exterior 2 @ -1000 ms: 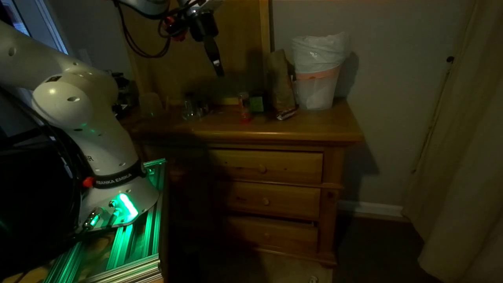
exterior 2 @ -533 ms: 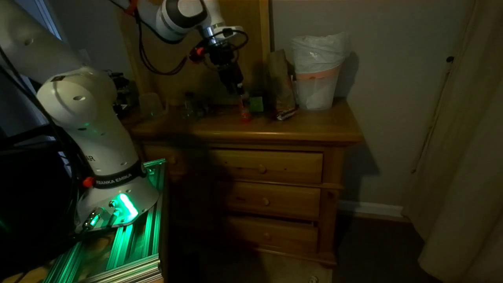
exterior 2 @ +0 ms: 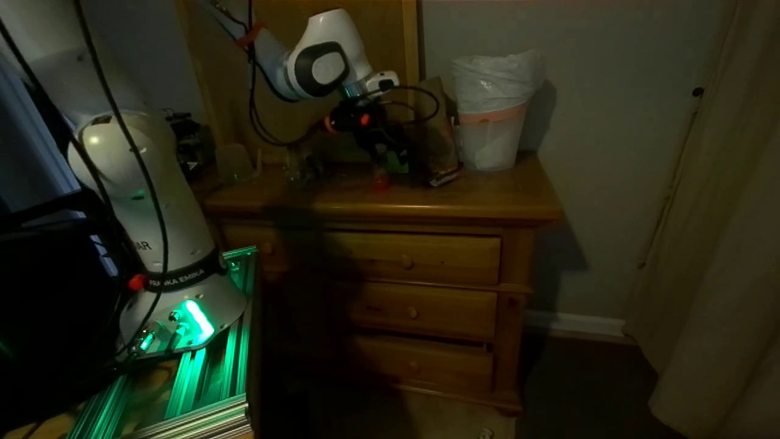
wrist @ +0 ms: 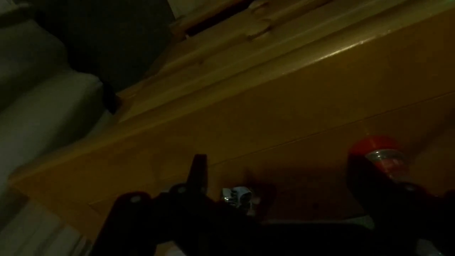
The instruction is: Put the bottle upright
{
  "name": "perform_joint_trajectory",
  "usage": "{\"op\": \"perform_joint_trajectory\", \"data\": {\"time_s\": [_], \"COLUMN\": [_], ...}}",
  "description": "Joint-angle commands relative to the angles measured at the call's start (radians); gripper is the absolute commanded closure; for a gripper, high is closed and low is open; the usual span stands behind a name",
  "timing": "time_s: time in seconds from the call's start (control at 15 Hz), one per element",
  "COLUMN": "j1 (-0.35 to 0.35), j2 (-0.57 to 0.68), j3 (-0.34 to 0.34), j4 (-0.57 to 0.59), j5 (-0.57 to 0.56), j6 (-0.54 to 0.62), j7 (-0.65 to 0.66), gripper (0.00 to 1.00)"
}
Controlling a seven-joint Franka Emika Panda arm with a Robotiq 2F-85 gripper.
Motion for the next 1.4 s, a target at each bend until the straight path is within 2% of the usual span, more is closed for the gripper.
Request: {"op": "perform_joint_trajectory", "data": {"time_s": [0.0,0.13,0.2,0.33,0.47,0.6,0.67,0.8,0.93,1.07,1.33], "j1": [0.185,0.339,0.397,0.456,0.479,0.455,0.363,0.344,0.342,0.344,0.248], "j2": [0.125,0.149,0.134,0.089,0.068,0.097,0.09,0.092,0.094,0.102,0.11], "j3": [-0.112,-0.188,-0.217,-0.244,-0.301,-0.342,-0.199,-0.23,-0.236,-0.222,-0.116], "j4": [0.035,0.063,0.08,0.102,0.121,0.135,0.122,0.124,0.124,0.137,0.151], "j5": [0.205,0.369,0.448,0.592,0.658,0.691,0.645,0.667,0.667,0.761,0.932], "j6": [0.133,0.127,0.078,-0.031,-0.151,-0.234,-0.17,-0.218,-0.225,-0.214,-0.193], "j7": [-0.272,-0.424,-0.501,-0.647,-0.786,-0.922,-0.798,-0.885,-0.899,-0.965,-1.087], "gripper": [0.0,0.0,0.0,0.0,0.0,0.0,0.0,0.0,0.0,0.0,0.0]}}
